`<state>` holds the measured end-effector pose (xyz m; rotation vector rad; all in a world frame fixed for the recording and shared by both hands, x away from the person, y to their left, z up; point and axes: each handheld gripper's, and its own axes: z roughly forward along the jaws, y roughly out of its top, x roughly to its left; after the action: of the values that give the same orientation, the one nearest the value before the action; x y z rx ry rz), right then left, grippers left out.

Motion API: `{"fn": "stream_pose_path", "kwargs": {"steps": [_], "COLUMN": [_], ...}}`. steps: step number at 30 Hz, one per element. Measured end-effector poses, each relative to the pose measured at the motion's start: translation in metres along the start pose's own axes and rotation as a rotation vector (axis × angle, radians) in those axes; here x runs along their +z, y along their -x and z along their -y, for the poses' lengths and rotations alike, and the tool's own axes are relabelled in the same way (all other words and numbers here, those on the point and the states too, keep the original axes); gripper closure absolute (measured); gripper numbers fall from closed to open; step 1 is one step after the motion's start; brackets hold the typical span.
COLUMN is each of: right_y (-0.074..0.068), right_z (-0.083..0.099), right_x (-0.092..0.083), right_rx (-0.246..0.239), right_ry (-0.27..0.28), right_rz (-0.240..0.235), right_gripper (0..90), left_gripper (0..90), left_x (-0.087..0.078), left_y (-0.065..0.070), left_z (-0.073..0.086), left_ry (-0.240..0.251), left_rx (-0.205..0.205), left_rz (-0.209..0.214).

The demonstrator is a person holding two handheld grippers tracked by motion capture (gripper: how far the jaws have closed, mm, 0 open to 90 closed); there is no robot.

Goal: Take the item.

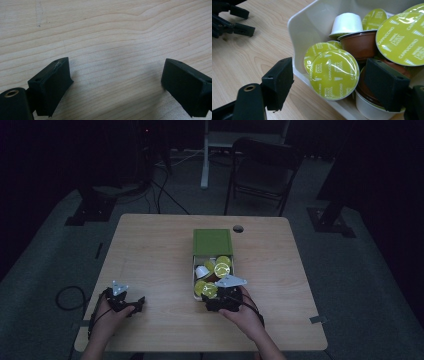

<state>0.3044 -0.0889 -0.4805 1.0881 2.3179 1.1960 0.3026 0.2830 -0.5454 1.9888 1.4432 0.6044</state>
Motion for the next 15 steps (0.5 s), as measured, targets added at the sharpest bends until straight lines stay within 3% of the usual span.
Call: {"fn": "stream_pose_path", "kwargs": {"steps": [8, 10, 11, 15], "right_y": [-0.003, -0.004, -0.005, -0.008], "right_z": [-0.001, -0.001, 0.000, 0.001], "right_x": [0.010, 0.011, 0.011, 0.015], "right_rx": [-0.008, -0.018, -0.032, -0.050], "right_ry": [-0.015, -0.010, -0.008, -0.022], "right_rz": [0.011, 0.053, 0.070, 0.064], "right_gripper": [29.6, 37.1, 36.4, 36.5], "left_gripper": [9.3, 9.3, 9.3, 9.3], "left_x": [0.000, 0.000, 0.000, 0.000], "left_y": [0.000, 0.000, 0.000, 0.000], "left_z": [0.000, 0.000, 0.000, 0.000], "left_ry": [0.000, 0.000, 0.000, 0.000], "left_rx": [0.000, 0.000, 0.000, 0.000], "left_rz": [0.000, 0.000, 0.000, 0.000]}}
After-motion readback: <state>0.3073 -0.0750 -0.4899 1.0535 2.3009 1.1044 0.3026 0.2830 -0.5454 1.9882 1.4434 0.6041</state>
